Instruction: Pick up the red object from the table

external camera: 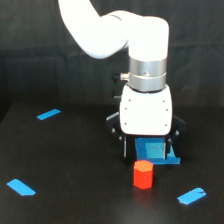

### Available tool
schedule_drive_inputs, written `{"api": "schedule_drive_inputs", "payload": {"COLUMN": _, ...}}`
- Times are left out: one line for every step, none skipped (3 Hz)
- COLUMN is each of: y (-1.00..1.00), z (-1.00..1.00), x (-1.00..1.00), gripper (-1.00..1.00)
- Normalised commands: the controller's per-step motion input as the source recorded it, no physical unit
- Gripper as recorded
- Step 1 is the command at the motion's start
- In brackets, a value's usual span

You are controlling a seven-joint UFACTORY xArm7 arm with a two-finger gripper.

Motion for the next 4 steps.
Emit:
{"api": "schedule_drive_inputs", "payload": {"y": -0.56, "z": -0.01, "x": 0.16, "gripper": 0.9}}
{"api": "schedule_drive_inputs", "payload": {"y": -0.25, "z": -0.04, "x": 0.0, "gripper": 0.79}}
{"api": "schedule_drive_inputs", "payload": {"y": -0.21, "z": 0.03, "x": -0.01, "gripper": 0.75}}
{"api": "schedule_drive_inputs", "payload": {"y": -0.21, "z": -0.1, "x": 0.01, "gripper": 0.71}}
